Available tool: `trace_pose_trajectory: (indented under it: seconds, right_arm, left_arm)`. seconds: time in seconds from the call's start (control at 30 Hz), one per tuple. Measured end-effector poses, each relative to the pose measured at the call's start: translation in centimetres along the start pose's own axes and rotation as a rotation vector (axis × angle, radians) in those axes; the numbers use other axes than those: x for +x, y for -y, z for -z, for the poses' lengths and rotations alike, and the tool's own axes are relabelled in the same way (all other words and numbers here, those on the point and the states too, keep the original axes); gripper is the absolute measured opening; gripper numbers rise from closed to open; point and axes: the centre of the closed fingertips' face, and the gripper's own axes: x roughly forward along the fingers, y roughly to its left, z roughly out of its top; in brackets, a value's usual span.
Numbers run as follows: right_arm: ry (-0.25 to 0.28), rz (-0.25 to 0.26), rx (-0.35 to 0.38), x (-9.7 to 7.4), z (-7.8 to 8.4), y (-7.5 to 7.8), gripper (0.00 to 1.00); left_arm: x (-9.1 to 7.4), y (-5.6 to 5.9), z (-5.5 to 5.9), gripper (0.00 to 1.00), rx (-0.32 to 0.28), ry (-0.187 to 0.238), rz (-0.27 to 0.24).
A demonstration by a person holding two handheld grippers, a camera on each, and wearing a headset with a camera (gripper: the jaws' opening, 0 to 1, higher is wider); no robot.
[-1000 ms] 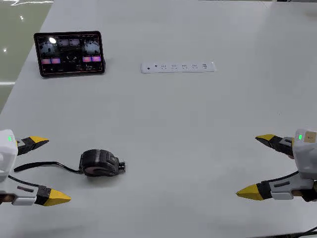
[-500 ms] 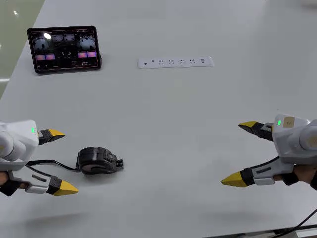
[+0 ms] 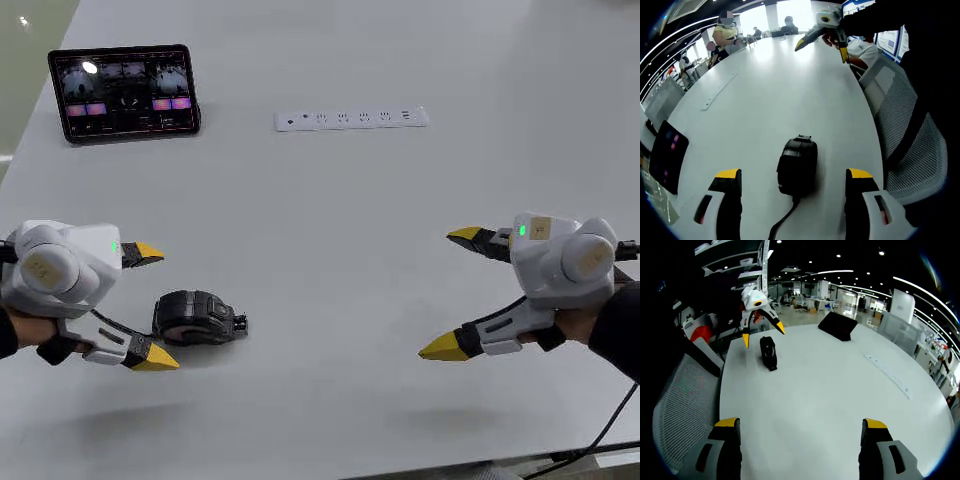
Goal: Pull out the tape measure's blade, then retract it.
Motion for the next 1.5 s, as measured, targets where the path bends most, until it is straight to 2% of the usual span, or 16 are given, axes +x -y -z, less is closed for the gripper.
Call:
trace_pose_trajectory:
  seconds: [0.23, 0.33, 0.4, 0.5, 0.67, 0.77, 0.8, 0.83, 0.87, 0.93, 1.27, 1.37, 1.5]
  right_arm:
    - [0.012, -0.012, -0.02, 1.6, -1.4, -0.1, 1.0]
    - [0.017, -0.022, -0.026, 2.2, -1.8, -0.3, 1.0]
    - [0.022, -0.032, -0.032, 2.7, -2.0, -0.3, 1.0]
    - [0.023, -0.04, -0.036, 3.3, -2.0, -0.2, 1.0]
    - [0.016, -0.049, -0.044, 4.1, -2.2, -0.4, 1.0]
    - [0.015, -0.056, -0.054, 4.6, -2.3, -0.7, 1.0]
    - [0.014, -0.058, -0.058, 4.8, -2.2, -0.7, 1.0]
    - [0.014, -0.062, -0.061, 5.0, -2.2, -0.7, 1.0]
    - [0.014, -0.065, -0.063, 5.1, -2.2, -0.8, 1.0]
    - [0.015, -0.069, -0.065, 5.4, -2.4, -0.9, 1.0]
    - [0.018, -0.085, -0.082, 6.6, -3.0, -1.1, 1.0]
    - [0.018, -0.093, -0.085, 7.4, -3.2, -1.2, 1.0]
    - [0.008, -0.114, -0.089, 8.8, -3.2, -1.6, 1.0]
  left_arm:
    - [0.9, 0.0, -0.1, 0.77, 0.02, -0.036, 0.024]
    - [1.3, -0.2, -0.2, 0.69, 0.032, -0.048, 0.016]
    - [1.6, 0.0, -0.2, 0.67, 0.026, -0.06, 0.026]
    - [2.0, 0.2, -0.1, 0.6, 0.034, -0.075, 0.039]
    - [2.6, 0.4, -0.3, 0.54, 0.036, -0.087, 0.053]
    - [2.8, 0.5, -0.1, 0.41, 0.047, -0.113, 0.058]
    - [2.9, 1.1, 0.4, 0.32, 0.029, -0.147, 0.08]
    - [3.1, 0.8, 0.1, 0.32, 0.042, -0.129, 0.061]
    - [3.0, 0.5, 0.0, 0.31, 0.044, -0.13, 0.042]
    - [3.1, 0.8, 0.1, 0.31, 0.034, -0.136, 0.05]
    - [3.2, 1.1, 0.3, 0.3, 0.036, -0.167, 0.058]
    - [3.3, 1.1, 0.4, 0.3, 0.038, -0.182, 0.057]
    - [3.3, 0.9, 0.5, 0.3, 0.036, -0.172, 0.059]
